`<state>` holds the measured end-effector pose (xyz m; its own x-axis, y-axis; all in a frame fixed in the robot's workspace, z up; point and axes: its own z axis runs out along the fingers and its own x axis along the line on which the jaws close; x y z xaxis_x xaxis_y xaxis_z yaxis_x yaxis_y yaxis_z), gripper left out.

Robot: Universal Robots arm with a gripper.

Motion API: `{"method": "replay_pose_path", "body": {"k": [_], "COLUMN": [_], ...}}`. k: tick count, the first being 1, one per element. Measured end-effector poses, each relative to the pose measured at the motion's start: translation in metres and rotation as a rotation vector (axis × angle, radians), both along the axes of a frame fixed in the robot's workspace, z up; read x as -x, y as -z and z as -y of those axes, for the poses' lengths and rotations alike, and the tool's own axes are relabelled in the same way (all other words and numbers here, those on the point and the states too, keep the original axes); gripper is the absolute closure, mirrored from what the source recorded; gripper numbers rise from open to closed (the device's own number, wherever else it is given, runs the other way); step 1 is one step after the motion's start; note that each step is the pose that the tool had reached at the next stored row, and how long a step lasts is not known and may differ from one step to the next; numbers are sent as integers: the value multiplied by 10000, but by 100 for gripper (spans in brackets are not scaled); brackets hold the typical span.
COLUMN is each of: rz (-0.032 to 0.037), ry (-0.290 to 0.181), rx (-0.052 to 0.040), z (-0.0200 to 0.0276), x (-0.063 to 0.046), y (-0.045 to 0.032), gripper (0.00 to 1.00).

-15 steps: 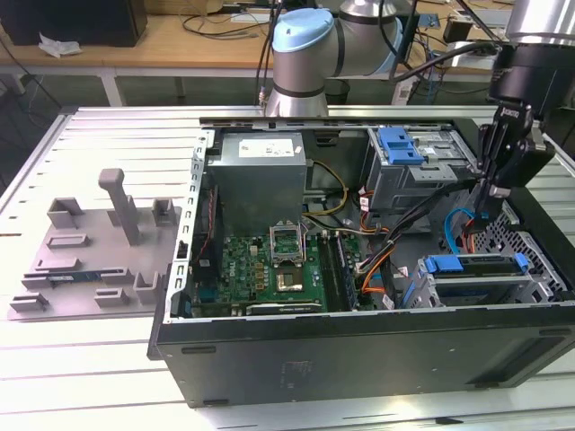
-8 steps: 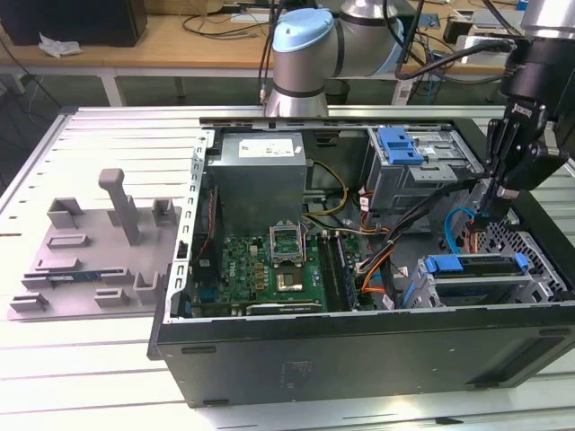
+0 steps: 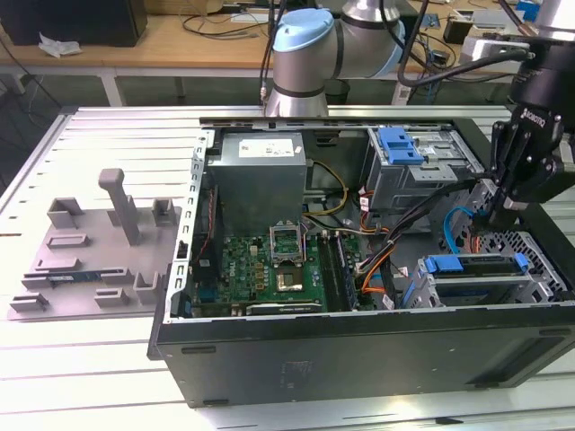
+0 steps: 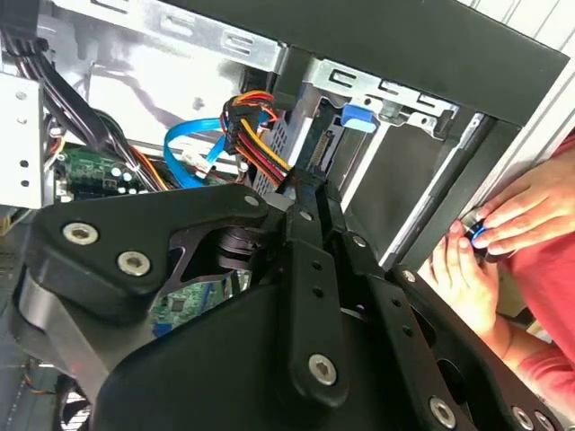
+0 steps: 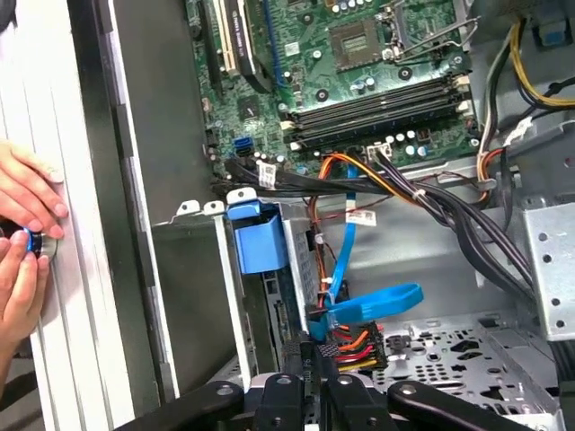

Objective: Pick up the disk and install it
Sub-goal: 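Insert the first disk wire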

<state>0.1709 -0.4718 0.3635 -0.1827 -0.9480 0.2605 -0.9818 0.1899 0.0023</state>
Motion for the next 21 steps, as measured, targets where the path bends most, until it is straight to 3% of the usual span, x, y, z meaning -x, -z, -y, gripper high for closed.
{"method": "replay_pose_path", "body": {"k": [6,9,19,20,21], "rz": [8,29,180,218,241], "ry": [-290,-306,-591,-645,-682], "rx": [-43,-200,-791,-993,-1127], "z": [112,163,250,270,284], "x": [15,15,15,15,15], "y": [0,0,0,0,0], "gripper": [83,83,83,83,83]}}
